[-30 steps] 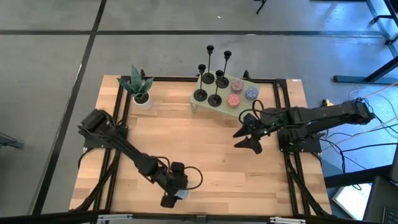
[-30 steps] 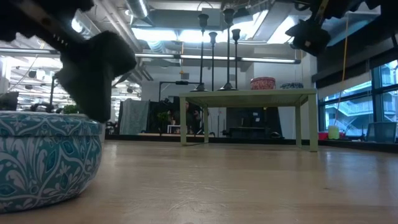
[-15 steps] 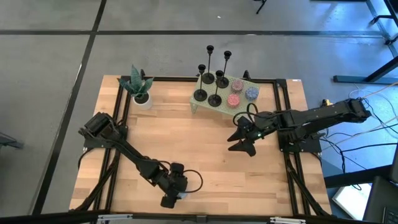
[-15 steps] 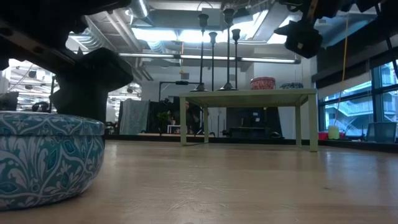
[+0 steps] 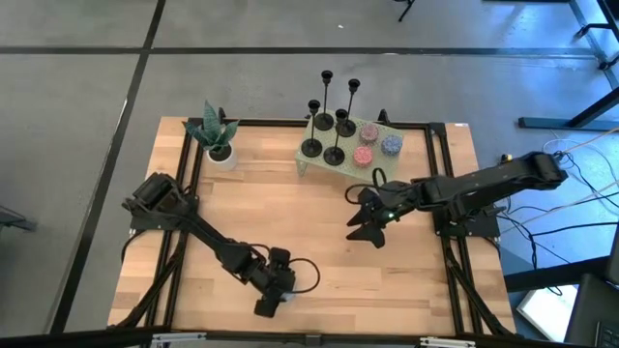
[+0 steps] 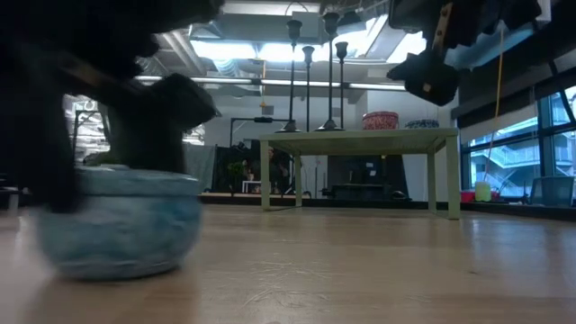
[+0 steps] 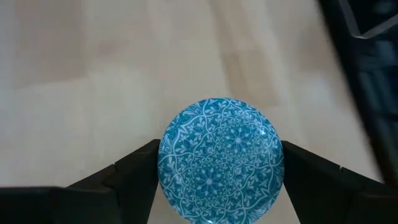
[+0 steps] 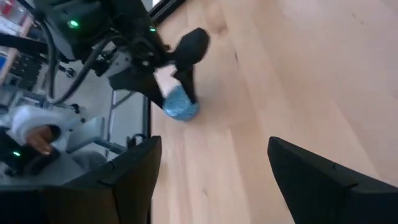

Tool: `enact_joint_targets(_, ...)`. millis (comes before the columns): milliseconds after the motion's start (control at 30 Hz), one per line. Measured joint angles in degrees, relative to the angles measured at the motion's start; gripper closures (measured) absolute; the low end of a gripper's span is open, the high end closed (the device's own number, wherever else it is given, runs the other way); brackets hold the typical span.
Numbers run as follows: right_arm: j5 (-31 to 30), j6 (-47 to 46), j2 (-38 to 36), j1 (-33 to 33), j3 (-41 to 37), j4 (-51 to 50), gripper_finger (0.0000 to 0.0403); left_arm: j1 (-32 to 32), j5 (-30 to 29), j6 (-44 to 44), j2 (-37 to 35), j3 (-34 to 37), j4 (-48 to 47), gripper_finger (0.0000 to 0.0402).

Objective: Pick & Place candle stick holders
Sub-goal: Put the light blue scented candle on the shelf

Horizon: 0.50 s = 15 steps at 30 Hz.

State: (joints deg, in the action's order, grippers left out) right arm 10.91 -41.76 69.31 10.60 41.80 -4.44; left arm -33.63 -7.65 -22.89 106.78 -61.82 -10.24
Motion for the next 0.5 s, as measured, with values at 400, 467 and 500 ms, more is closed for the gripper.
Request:
enact_joint_targets(400,-4.3,-17.4,10.8,4.6,0.0,8.9,0.0104,6.4,-15.3,9.9,-1.3,0.0,4.5,0.0108)
enact_joint_targets(467,-4.3,-18.9,13.0,4.7,0.0,11.2,0.0104,7.2,-17.9,11.6,-1.9,0.2,6.0,0.0108)
enact_joint_targets(500,-4.4,-19.3,13.9,4.7,0.0,12.1,0.0104,7.8,-18.7,12.4,-2.1,0.1,8.2,0.0108)
